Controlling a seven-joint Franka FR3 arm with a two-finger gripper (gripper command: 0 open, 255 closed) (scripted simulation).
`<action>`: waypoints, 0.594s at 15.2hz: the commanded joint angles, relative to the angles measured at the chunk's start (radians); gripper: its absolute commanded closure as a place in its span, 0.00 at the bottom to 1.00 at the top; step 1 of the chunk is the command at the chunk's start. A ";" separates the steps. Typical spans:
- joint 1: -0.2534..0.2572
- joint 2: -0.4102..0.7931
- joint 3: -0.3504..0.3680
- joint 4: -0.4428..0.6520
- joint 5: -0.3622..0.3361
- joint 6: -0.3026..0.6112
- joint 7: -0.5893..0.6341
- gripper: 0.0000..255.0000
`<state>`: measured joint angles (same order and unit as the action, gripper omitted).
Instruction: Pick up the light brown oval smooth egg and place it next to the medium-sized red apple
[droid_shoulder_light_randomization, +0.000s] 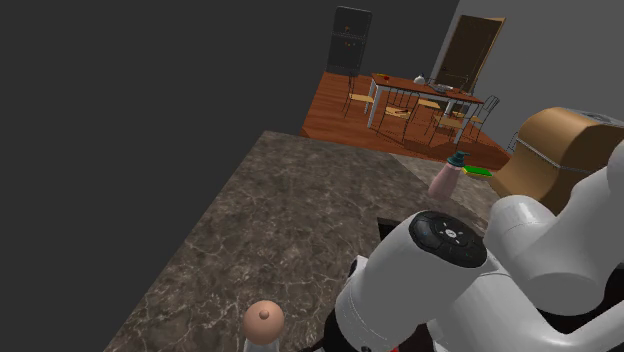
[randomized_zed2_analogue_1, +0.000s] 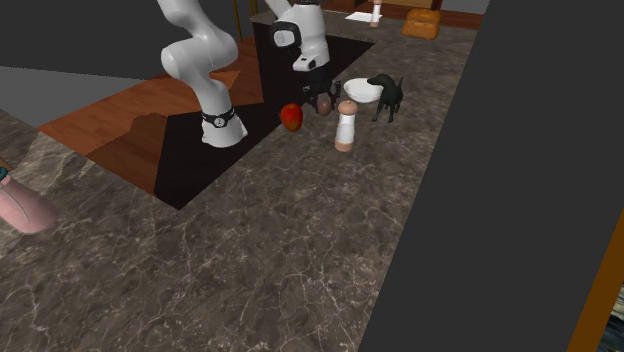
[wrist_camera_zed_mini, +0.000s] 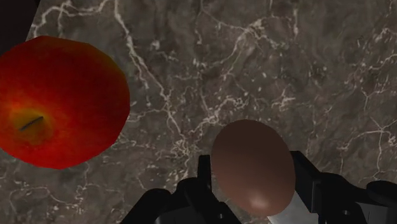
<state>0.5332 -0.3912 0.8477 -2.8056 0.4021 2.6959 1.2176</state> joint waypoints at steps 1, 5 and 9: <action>-0.025 0.037 0.028 -0.004 -0.017 0.043 0.016 1.00; -0.095 0.114 0.096 -0.016 -0.073 0.130 0.060 1.00; -0.223 0.196 0.206 -0.025 -0.184 0.217 0.144 1.00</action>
<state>0.3544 -0.2208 1.0155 -2.8295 0.2586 2.8868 1.3311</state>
